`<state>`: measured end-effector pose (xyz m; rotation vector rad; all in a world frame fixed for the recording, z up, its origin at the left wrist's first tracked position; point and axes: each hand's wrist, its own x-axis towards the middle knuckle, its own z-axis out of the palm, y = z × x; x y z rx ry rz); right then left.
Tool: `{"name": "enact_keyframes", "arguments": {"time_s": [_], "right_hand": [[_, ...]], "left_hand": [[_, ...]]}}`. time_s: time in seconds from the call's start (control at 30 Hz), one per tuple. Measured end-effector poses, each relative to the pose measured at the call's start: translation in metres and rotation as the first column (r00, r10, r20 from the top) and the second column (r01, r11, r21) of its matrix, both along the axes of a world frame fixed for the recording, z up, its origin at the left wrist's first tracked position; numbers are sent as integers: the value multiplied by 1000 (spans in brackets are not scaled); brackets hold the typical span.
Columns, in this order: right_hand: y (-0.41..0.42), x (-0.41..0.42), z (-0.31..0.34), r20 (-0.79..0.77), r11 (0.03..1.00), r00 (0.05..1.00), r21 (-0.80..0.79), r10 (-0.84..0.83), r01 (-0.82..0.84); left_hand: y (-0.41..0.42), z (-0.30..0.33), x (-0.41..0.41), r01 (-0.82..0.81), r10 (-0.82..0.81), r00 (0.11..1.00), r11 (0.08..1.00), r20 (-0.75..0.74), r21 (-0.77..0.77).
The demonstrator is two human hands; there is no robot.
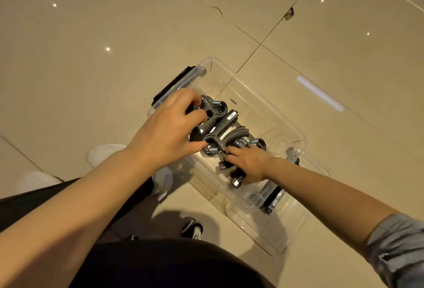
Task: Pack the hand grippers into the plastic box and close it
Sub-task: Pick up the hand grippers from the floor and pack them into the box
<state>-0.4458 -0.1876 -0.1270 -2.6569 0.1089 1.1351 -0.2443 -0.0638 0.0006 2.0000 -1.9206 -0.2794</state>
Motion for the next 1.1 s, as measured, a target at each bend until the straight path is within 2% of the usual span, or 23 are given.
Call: {"name": "enact_keyframes", "arguments": {"time_s": [0.1,0.2,0.33,0.47,0.7,0.93,1.1], "right_hand": [[2,7,6,-60,998,998,-60,3,-6],[17,12,-3,-108,987,989,-140,-97,82],[37,24,-13,-12,952,982,-248,-187,178],[38,24,-12,38,934,999,-353,-32,43],[15,24,-11,38,890,940,-335,340,-308],[-1,23,-1,-14,851,883,-258,470,-457],[-23,20,-3,2,815,844,-260,537,-518]], "left_hand": [[4,-4,2,-21,20,1000,1000,2,17],[7,-6,3,-28,28,1000,999,6,21],[11,-8,4,-41,41,999,999,16,25],[15,-10,6,-40,40,999,999,12,-6],[15,-10,8,-21,21,1000,1000,-16,-22],[16,-9,11,-28,28,1000,998,0,-52],[18,-9,11,-19,19,1000,998,-1,-54]]}}
